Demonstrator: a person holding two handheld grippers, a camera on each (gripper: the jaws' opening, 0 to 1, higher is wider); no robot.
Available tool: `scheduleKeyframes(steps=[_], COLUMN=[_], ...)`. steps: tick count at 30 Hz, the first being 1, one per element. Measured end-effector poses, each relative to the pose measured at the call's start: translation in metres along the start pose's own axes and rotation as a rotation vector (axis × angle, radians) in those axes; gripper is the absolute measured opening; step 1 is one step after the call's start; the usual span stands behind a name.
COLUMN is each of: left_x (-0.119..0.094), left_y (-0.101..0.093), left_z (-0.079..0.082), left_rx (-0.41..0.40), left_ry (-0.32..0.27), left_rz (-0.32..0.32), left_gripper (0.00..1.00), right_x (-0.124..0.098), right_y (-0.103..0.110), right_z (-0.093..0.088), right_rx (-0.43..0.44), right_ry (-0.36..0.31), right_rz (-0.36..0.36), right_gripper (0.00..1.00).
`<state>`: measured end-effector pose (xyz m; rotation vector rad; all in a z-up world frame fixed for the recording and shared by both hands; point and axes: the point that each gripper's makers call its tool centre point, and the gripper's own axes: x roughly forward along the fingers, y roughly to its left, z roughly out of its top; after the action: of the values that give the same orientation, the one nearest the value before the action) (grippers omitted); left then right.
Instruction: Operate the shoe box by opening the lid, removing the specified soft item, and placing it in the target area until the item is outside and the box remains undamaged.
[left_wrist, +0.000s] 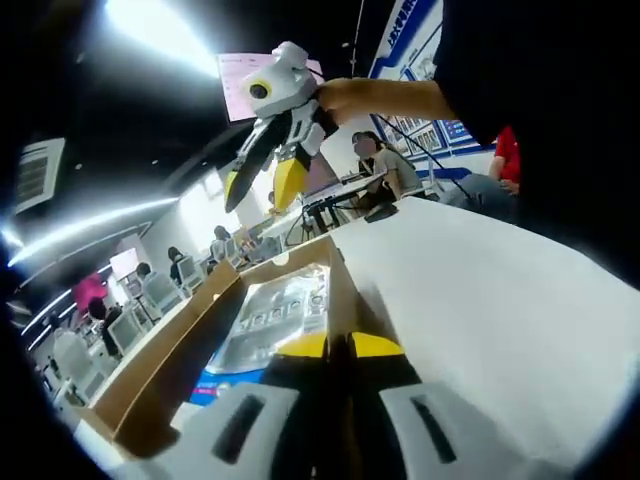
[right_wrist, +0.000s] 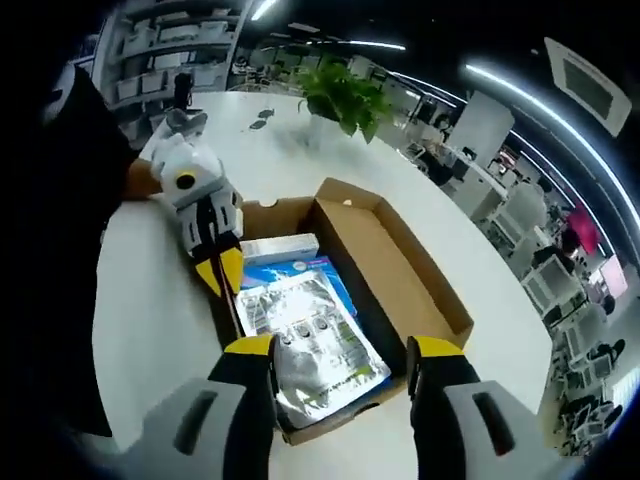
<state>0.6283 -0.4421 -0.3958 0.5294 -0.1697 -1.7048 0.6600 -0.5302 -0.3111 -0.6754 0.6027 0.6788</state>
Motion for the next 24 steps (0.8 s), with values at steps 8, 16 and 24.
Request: scheduleKeyframes(steps=[8,16,24], left_x=[0.000,0.000,0.000], left_y=[0.000,0.001,0.001], left_z=[-0.001,-0.001,-0.001], left_rx=[0.001,0.001,0.001], left_ry=[0.000,0.000,0.000], left_rz=[0.000,-0.001,-0.001], left_gripper=[0.06,0.06,0.06], right_x=[0.008,0.017,0.028], right_y=[0.011,0.015,0.018], right_z=[-0.003,-0.008,-0.018], right_rx=[-0.061,-0.088,-0.121], right_ry=[0.034,0.076,0.130], right_rz=[0.085,0.138,0.193], right_gripper=[0.52,0.52,0.53])
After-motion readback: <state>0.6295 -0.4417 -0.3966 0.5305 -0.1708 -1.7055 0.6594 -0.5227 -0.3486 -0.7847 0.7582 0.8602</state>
